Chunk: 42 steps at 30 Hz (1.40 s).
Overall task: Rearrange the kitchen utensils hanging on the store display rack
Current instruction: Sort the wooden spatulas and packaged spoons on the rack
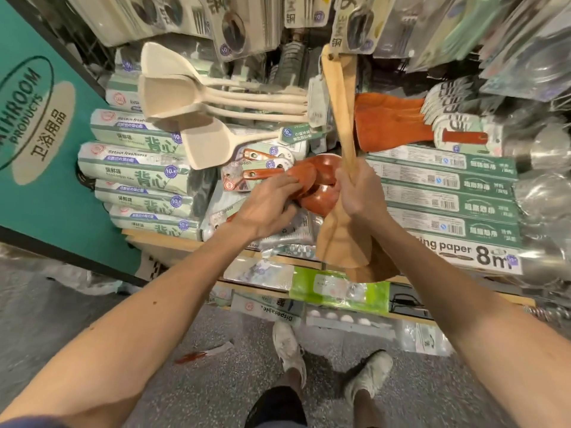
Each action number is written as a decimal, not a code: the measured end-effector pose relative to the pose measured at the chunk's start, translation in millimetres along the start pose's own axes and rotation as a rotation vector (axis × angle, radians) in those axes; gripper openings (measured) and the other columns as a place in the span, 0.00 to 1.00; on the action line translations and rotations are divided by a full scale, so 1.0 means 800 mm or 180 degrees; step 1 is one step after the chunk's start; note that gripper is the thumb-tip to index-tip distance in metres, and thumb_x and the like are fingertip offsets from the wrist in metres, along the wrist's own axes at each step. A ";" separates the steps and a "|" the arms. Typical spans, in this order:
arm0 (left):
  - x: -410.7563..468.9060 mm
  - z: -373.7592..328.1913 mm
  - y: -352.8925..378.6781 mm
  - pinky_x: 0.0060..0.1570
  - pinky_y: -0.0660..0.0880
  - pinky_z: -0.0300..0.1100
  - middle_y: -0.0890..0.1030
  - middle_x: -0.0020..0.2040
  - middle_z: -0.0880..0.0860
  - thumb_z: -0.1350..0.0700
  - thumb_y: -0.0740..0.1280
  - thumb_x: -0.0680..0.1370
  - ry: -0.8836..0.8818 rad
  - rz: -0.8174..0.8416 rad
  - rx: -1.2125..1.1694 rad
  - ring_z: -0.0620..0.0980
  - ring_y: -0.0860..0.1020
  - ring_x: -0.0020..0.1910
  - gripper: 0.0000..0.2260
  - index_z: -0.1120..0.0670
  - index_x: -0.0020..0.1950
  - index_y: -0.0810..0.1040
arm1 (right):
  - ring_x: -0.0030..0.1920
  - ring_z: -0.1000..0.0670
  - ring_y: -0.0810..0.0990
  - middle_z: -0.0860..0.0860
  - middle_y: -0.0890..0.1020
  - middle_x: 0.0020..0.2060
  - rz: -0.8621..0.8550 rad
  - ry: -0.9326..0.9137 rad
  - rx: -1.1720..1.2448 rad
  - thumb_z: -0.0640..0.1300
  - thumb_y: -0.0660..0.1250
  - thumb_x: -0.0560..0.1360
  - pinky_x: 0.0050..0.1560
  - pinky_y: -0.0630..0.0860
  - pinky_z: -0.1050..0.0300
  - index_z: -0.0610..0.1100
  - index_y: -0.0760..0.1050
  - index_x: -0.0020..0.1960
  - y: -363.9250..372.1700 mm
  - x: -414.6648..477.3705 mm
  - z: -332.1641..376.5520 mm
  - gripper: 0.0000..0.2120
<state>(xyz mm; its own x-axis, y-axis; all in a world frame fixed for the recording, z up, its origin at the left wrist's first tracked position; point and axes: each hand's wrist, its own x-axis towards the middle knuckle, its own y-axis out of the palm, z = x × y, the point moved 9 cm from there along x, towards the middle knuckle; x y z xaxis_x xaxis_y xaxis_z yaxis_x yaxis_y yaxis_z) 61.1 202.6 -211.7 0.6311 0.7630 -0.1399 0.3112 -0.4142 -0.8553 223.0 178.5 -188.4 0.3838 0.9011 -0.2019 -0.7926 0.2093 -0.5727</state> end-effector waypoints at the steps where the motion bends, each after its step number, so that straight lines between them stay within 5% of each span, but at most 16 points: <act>1: -0.002 0.001 0.003 0.76 0.59 0.51 0.70 0.75 0.58 0.58 0.67 0.77 0.0010 0.0019 0.0134 0.57 0.66 0.75 0.24 0.58 0.74 0.71 | 0.34 0.50 0.80 0.50 0.79 0.36 0.0036 -0.0005 0.0122 0.45 0.60 0.83 0.38 0.78 0.54 0.44 0.71 0.52 -0.001 -0.011 -0.004 0.04; 7: -0.015 0.012 0.011 0.62 0.74 0.53 0.74 0.68 0.61 0.62 0.68 0.78 -0.0303 -0.0311 0.0445 0.60 0.74 0.63 0.22 0.56 0.71 0.69 | 0.34 0.44 0.79 0.45 0.78 0.35 0.0336 0.0112 0.0391 0.43 0.61 0.82 0.39 0.79 0.44 0.51 0.69 0.44 0.013 -0.067 -0.037 0.08; 12: -0.050 -0.013 -0.017 0.51 0.79 0.53 0.81 0.56 0.64 0.65 0.65 0.79 -0.0389 -0.0974 0.0297 0.61 0.80 0.51 0.22 0.61 0.73 0.67 | 0.29 0.50 0.78 0.44 0.77 0.34 0.0750 0.0249 0.0537 0.43 0.59 0.83 0.29 0.76 0.59 0.46 0.68 0.47 0.032 -0.104 -0.044 0.06; 16: -0.132 0.002 -0.036 0.47 0.81 0.47 0.84 0.48 0.55 0.62 0.67 0.78 -0.1380 -0.1762 -0.1427 0.52 0.82 0.43 0.17 0.56 0.66 0.74 | 0.26 0.55 0.77 0.45 0.77 0.30 0.1076 0.0015 0.0465 0.44 0.61 0.82 0.32 0.74 0.62 0.39 0.72 0.48 0.049 -0.142 -0.027 0.09; 19: -0.205 0.013 -0.010 0.39 0.83 0.53 0.84 0.35 0.53 0.66 0.67 0.77 -0.2343 -0.1986 -0.3367 0.50 0.82 0.33 0.13 0.56 0.60 0.75 | 0.26 0.54 0.77 0.47 0.78 0.31 0.1322 0.0173 0.0701 0.46 0.72 0.76 0.31 0.74 0.62 0.39 0.74 0.49 0.079 -0.180 -0.021 0.11; 21: -0.255 0.015 0.005 0.29 0.79 0.42 0.79 0.24 0.47 0.69 0.66 0.78 -0.2565 -0.2091 -0.3831 0.42 0.77 0.24 0.12 0.61 0.60 0.74 | 0.28 0.51 0.77 0.48 0.78 0.34 0.1561 0.0275 0.0821 0.48 0.77 0.71 0.33 0.74 0.57 0.42 0.74 0.49 0.109 -0.210 -0.017 0.15; 25: -0.351 0.033 0.039 0.27 0.78 0.38 0.80 0.26 0.47 0.69 0.65 0.79 -0.2795 -0.2368 -0.4329 0.42 0.78 0.24 0.09 0.61 0.58 0.76 | 0.28 0.52 0.78 0.46 0.82 0.37 0.2065 0.0049 0.0325 0.46 0.79 0.69 0.30 0.75 0.58 0.39 0.77 0.49 0.173 -0.271 -0.011 0.17; 31: -0.488 0.101 0.152 0.28 0.78 0.39 0.83 0.34 0.54 0.68 0.65 0.79 -0.3400 -0.2740 -0.5138 0.48 0.81 0.28 0.07 0.56 0.48 0.76 | 0.25 0.53 0.76 0.50 0.82 0.28 0.2727 -0.0105 -0.0313 0.47 0.80 0.68 0.34 0.77 0.52 0.44 0.79 0.37 0.308 -0.362 -0.057 0.11; 34: -0.540 0.151 0.238 0.27 0.76 0.40 0.81 0.36 0.56 0.68 0.66 0.78 -0.3778 -0.2935 -0.5455 0.48 0.79 0.28 0.07 0.56 0.47 0.74 | 0.25 0.54 0.77 0.53 0.79 0.25 0.3139 0.0027 -0.0609 0.52 0.80 0.67 0.30 0.75 0.56 0.45 0.78 0.36 0.385 -0.401 -0.097 0.15; 39: -0.581 0.274 0.409 0.34 0.79 0.43 0.83 0.38 0.56 0.62 0.64 0.82 -0.4027 -0.2777 -0.6173 0.50 0.82 0.33 0.06 0.57 0.45 0.78 | 0.24 0.53 0.75 0.47 0.78 0.26 0.3436 0.0287 -0.0955 0.44 0.78 0.70 0.26 0.73 0.60 0.39 0.77 0.36 0.545 -0.423 -0.205 0.12; 42: -0.629 0.369 0.529 0.34 0.75 0.41 0.79 0.38 0.57 0.62 0.63 0.82 -0.4620 -0.2417 -0.5765 0.50 0.78 0.32 0.05 0.57 0.46 0.76 | 0.17 0.57 0.69 0.48 0.74 0.23 0.3477 0.0525 -0.1106 0.39 0.75 0.73 0.18 0.66 0.65 0.41 0.72 0.31 0.631 -0.426 -0.286 0.16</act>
<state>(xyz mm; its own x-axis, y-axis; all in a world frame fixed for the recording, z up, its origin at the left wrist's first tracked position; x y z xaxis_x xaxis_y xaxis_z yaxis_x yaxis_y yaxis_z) -334.2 -210.2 -650.5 -0.2515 0.3096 -0.9170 0.6809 0.7299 0.0597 -199.2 -109.5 -590.2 -0.3479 0.4716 -0.8103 -0.5769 -0.7890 -0.2114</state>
